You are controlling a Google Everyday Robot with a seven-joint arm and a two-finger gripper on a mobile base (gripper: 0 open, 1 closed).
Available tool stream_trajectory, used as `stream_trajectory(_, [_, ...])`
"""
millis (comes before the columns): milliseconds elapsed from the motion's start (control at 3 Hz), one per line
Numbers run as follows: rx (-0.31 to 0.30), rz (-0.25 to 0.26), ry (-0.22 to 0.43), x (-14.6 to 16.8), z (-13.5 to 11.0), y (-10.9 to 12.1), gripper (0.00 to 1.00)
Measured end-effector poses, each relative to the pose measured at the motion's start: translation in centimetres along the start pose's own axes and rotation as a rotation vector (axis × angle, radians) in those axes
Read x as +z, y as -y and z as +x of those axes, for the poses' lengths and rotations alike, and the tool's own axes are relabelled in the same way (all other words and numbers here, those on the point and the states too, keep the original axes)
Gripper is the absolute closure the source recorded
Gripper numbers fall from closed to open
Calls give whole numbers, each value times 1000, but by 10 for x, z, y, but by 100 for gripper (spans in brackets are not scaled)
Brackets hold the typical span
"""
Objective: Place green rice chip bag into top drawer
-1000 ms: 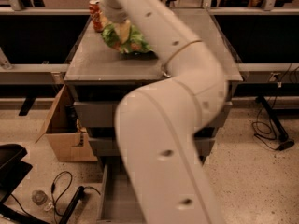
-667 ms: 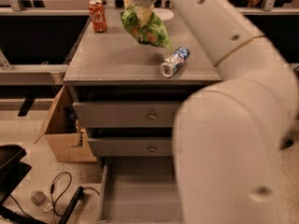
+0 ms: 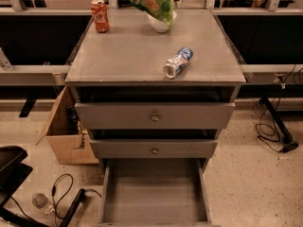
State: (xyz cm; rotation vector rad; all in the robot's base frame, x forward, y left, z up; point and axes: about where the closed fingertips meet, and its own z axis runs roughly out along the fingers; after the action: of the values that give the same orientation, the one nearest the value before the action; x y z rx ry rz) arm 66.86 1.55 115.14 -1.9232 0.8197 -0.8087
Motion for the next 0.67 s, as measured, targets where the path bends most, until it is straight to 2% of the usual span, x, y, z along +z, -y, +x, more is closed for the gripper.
stream_trajectory(333, [22,170,144,-74,-117,29,100])
stream_trajectory(667, [30,205,261,-53,-176,-14,100])
